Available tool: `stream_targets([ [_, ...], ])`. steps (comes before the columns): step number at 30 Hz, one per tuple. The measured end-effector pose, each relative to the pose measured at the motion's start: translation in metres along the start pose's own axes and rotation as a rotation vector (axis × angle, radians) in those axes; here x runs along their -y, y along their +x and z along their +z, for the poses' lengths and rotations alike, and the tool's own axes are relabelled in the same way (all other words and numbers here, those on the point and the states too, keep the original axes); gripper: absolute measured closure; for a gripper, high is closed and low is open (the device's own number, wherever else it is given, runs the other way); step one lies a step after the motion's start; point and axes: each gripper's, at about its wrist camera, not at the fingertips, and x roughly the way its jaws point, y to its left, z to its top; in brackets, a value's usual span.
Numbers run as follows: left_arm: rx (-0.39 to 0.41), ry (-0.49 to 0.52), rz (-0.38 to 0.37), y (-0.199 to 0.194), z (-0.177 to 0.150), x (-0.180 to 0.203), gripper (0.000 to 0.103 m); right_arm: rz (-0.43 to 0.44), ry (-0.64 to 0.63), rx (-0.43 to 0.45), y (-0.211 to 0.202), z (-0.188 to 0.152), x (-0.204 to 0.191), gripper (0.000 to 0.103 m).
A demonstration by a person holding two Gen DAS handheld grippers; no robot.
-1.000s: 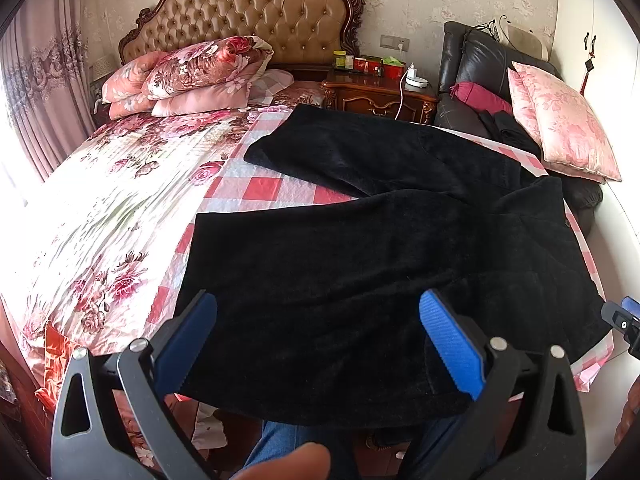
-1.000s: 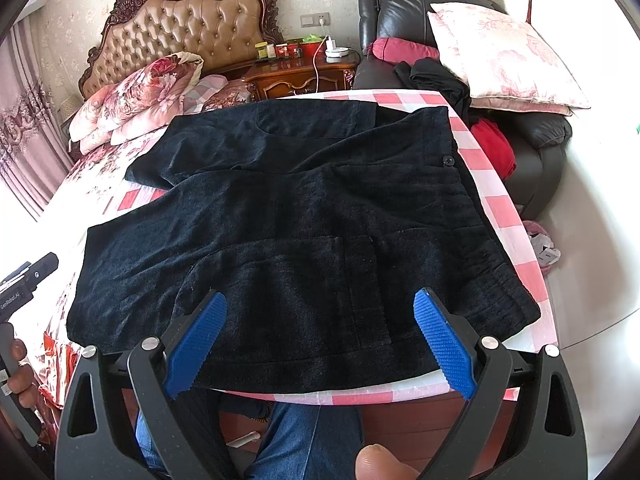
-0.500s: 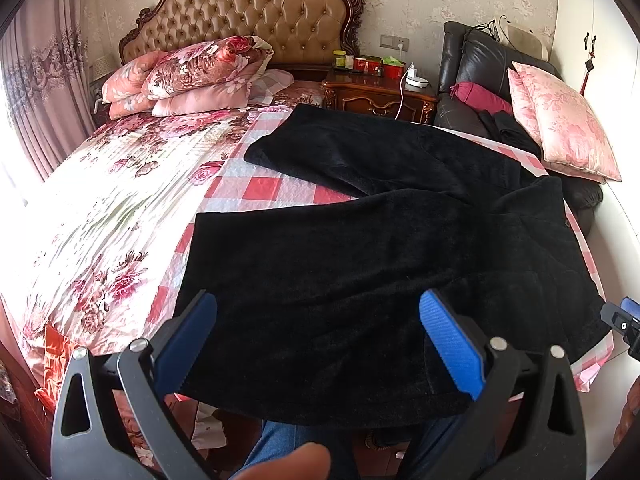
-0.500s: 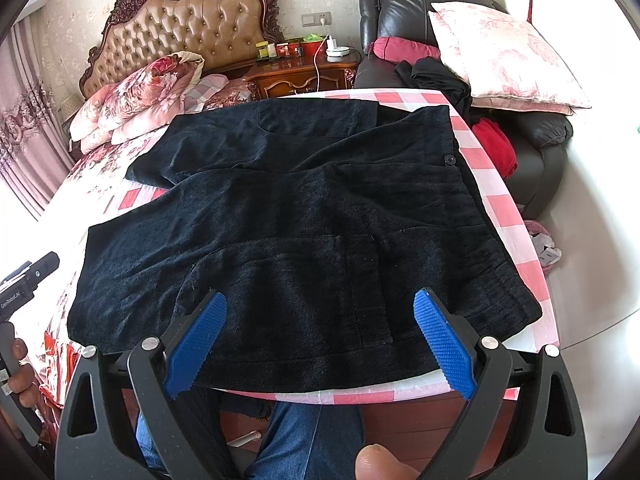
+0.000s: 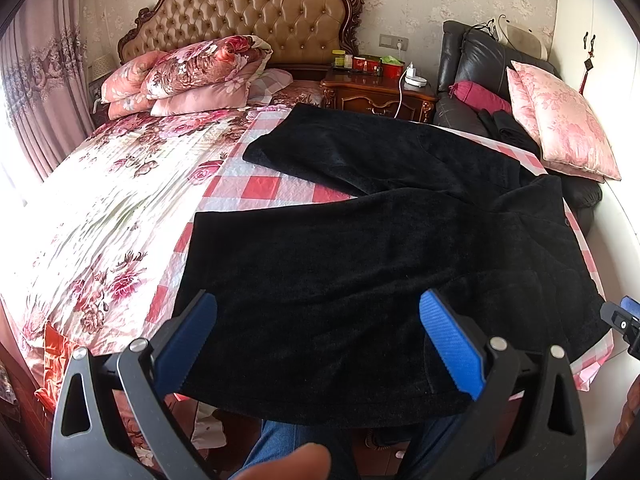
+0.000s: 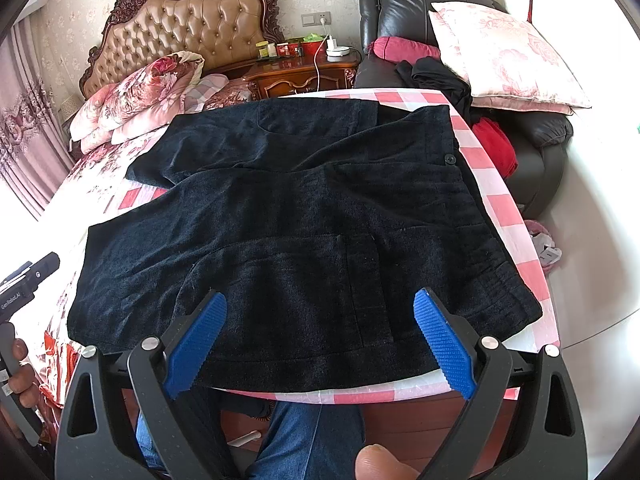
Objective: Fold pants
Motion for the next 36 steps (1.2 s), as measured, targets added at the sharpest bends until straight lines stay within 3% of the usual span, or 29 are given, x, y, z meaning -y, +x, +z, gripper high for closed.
stream_targets([
  [36, -0.020, 0.006, -0.028, 0.010, 0.007, -0.005, 0.001, 0.008, 0.010, -0.029, 0.007, 0.007, 0.002, 0.011],
])
